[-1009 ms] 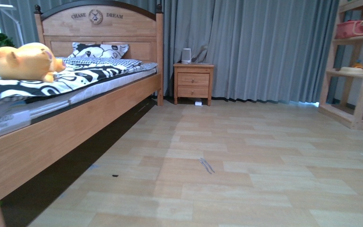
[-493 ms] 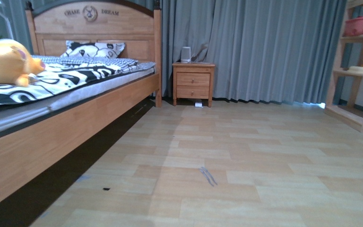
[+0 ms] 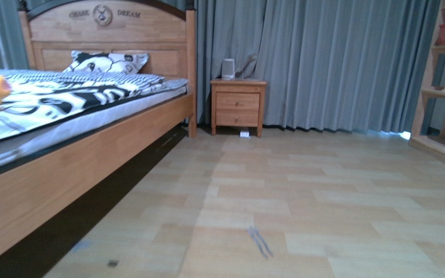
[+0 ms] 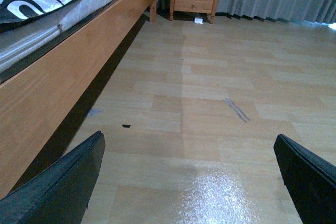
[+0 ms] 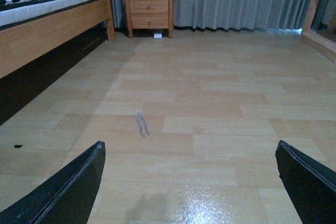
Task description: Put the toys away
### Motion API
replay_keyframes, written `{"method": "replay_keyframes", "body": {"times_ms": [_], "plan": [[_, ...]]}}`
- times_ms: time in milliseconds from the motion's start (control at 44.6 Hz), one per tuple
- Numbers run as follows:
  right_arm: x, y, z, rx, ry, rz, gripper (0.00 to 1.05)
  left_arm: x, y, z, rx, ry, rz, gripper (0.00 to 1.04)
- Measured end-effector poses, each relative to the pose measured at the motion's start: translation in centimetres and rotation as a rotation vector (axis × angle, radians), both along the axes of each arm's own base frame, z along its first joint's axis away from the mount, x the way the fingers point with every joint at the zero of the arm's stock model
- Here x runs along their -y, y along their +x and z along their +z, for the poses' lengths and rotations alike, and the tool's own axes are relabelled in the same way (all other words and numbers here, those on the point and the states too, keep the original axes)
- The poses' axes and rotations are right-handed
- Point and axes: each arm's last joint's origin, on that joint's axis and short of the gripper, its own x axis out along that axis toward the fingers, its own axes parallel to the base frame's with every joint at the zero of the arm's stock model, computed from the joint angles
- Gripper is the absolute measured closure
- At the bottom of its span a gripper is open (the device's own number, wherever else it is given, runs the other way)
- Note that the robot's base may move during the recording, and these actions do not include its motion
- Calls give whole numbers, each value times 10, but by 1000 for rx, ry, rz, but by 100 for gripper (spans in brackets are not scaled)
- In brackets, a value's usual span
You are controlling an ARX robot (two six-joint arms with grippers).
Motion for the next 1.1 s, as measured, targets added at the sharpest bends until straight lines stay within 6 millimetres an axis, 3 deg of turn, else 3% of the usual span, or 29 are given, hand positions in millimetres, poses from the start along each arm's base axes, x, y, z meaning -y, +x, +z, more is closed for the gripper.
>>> {"method": "replay_keyframes", "body": {"times_ms": [1099], "plan": [[0,0,0,0,0,0,6,0,1,-1,-12,0,1,6]]}}
